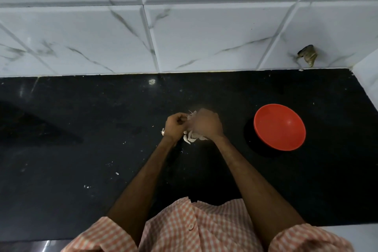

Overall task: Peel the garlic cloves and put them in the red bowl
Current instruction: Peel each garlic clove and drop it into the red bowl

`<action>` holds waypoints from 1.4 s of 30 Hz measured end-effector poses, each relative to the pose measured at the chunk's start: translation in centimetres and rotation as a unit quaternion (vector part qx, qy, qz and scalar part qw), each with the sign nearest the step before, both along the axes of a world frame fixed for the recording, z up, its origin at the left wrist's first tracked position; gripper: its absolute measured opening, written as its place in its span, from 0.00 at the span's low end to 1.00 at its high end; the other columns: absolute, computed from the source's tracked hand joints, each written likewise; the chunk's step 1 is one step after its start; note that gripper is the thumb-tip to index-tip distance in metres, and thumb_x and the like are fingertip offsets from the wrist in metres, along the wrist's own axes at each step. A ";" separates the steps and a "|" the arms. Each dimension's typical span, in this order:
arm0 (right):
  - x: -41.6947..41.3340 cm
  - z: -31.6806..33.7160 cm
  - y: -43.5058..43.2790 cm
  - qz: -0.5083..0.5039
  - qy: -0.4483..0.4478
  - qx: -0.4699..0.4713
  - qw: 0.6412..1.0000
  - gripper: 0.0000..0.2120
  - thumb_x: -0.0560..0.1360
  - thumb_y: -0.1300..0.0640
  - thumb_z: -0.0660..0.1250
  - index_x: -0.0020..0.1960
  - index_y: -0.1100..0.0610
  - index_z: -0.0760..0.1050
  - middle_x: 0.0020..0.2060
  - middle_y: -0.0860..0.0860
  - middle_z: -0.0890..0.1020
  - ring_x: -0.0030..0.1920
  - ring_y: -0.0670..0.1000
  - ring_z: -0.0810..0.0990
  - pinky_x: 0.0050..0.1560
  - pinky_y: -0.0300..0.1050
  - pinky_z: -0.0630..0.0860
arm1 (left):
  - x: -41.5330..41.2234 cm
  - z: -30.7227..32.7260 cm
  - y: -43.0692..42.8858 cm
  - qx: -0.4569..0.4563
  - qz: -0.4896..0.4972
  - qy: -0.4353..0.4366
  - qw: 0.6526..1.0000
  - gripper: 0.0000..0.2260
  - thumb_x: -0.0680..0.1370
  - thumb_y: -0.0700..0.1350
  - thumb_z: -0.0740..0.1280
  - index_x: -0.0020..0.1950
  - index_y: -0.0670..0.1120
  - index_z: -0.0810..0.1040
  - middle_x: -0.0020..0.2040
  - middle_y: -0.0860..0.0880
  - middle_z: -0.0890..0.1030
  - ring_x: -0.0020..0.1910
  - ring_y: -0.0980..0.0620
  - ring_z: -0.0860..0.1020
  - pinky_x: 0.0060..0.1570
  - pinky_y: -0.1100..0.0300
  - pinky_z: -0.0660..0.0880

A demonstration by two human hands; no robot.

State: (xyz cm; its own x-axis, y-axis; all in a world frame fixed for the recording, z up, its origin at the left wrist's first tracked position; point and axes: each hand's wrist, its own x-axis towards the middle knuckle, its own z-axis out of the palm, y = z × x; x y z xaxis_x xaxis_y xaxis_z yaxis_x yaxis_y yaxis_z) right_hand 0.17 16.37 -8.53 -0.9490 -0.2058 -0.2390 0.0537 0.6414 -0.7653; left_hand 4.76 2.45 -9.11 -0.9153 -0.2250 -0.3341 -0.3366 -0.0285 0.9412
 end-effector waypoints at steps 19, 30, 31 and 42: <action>3.6 -0.3 1.2 0.271 0.101 0.316 0.903 0.19 0.80 0.52 0.69 0.69 0.52 0.73 0.71 0.50 0.71 0.59 0.57 0.81 0.54 0.54 0.78 | 2.4 -0.8 -1.9 -0.276 0.039 0.039 0.960 0.09 0.82 0.39 0.64 0.59 0.50 0.78 0.57 0.54 0.80 0.53 0.57 0.78 0.52 0.58 0.77; 3.8 0.2 1.5 0.039 0.026 0.004 0.999 0.11 0.72 0.50 0.78 0.46 0.51 0.77 0.41 0.44 0.82 0.44 0.47 0.81 0.45 0.47 0.76 | 3.8 -1.2 0.4 -0.148 -0.067 0.010 0.987 0.04 0.80 0.45 0.70 0.53 0.45 0.81 0.45 0.52 0.85 0.40 0.60 0.83 0.39 0.64 0.76; 3.7 0.3 1.5 0.042 0.021 -0.003 0.999 0.11 0.71 0.51 0.78 0.45 0.51 0.77 0.40 0.44 0.81 0.43 0.47 0.81 0.45 0.47 0.77 | 3.7 -1.0 0.5 -0.124 -0.062 0.009 0.990 0.04 0.80 0.43 0.70 0.52 0.44 0.81 0.43 0.51 0.84 0.37 0.60 0.82 0.34 0.64 0.75; 3.6 1.1 1.2 0.116 0.044 0.081 0.989 0.03 0.77 0.58 0.67 0.46 0.56 0.79 0.40 0.53 0.83 0.41 0.55 0.81 0.43 0.52 0.78 | 3.1 0.3 1.8 -0.094 -0.053 -0.019 0.994 0.08 0.83 0.44 0.65 0.49 0.41 0.70 0.41 0.43 0.83 0.31 0.49 0.80 0.21 0.59 0.73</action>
State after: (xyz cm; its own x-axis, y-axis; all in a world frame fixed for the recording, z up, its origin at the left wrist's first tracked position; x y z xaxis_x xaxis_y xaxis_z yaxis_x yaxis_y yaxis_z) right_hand 3.81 17.57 -7.44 -0.8997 -0.3855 -0.2046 -0.1712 0.7429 -0.6471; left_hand 7.88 4.27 -8.78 -0.9245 -0.1901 -0.3304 -0.3640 0.1836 0.9131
